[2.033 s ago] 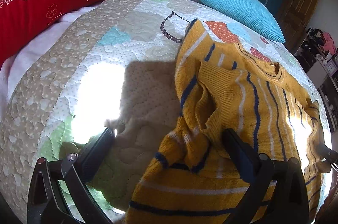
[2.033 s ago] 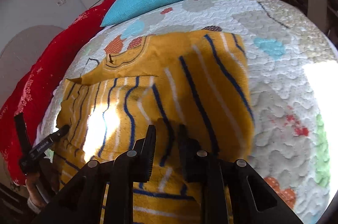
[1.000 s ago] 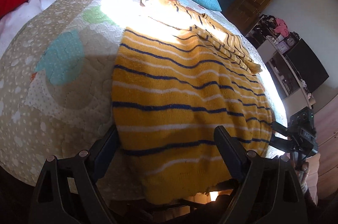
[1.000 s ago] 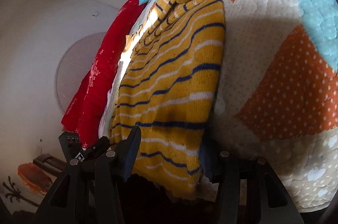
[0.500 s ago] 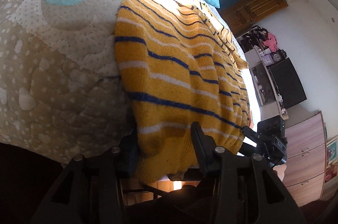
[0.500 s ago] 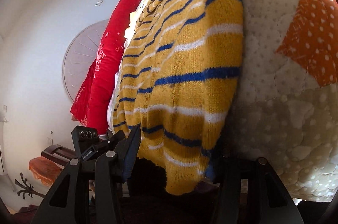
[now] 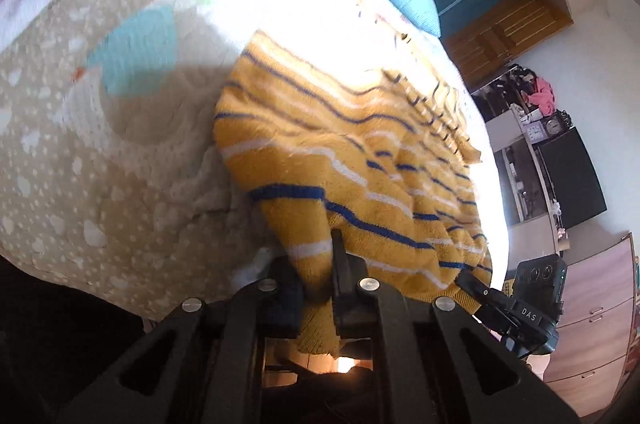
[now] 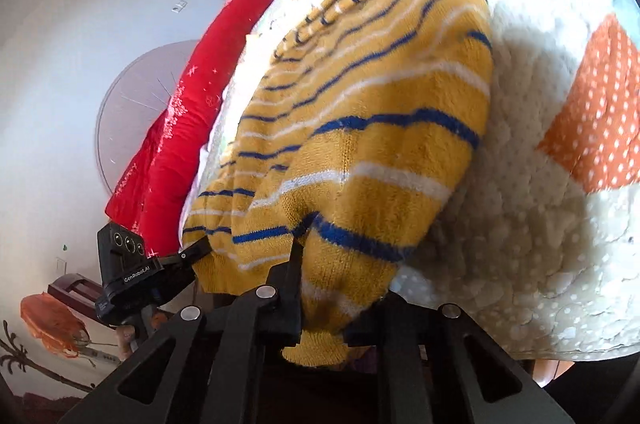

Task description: Fold small clothes

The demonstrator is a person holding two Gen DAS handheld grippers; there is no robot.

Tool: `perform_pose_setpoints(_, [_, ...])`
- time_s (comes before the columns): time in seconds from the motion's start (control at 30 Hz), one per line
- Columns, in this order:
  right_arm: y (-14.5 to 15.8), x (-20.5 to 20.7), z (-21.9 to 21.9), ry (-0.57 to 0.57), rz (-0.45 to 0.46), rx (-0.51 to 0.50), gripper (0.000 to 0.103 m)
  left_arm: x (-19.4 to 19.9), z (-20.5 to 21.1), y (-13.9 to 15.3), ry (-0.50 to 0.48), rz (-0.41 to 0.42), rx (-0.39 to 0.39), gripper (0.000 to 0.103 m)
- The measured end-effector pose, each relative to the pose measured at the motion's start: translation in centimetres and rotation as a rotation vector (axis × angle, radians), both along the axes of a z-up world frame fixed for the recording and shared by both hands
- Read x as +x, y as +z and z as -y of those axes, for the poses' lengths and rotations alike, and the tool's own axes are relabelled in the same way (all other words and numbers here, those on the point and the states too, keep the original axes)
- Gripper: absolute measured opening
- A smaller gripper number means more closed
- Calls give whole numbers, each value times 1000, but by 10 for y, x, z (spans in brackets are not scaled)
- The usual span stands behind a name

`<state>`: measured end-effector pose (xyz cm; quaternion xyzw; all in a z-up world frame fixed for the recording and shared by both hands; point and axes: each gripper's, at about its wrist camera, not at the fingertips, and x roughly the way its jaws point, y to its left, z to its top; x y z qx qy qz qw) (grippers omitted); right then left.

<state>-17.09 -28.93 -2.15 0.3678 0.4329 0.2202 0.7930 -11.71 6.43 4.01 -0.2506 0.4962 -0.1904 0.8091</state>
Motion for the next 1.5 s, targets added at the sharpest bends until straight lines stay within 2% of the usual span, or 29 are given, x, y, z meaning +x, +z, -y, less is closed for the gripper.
perform_pose_setpoints(0.13, [42,-12,3,29,104,-2,13,-16,2,47,-20,125,18,9])
perform_pose_setpoints(0.23, [59,-28,0,77,132,-29,10,-34,3,61,-26,158,32,8])
perform_pose_setpoints(0.33, [60,-43,-3,118,113,-23,10,-47,1,57,-18,132,2,8])
perform_pose_setpoints(0.47, [41,-53,-3,115,49,-30,10,-52,1,29,-11,57,25,8])
perform_pose_setpoints(0.53, [34,-46,-3,103,31,-20,10,-48,-2,18,-7,19,29,8])
perform_pose_setpoints(0.67, [44,-29,-2,101,76,-41,10,-31,-1,30,4,72,33,8])
perform_pose_setpoints(0.77, [62,-2,-4,83,137,-63,10,-3,6,47,9,125,37,8])
perform_pose_setpoints(0.9, [97,43,2,50,221,-119,10,56,21,74,14,194,47,8])
perform_pose_setpoints(1.03, [119,95,13,13,243,-175,10,120,32,91,31,214,47,8])
perform_pose_setpoints(1.2, [115,159,24,-36,180,-201,10,196,46,76,48,129,44,8])
perform_pose_setpoints(1.37, [99,208,34,-62,114,-178,10,243,54,49,45,55,81,8])
perform_pose_setpoints(1.5, [87,245,44,-82,70,-138,10,283,56,36,46,24,72,9])
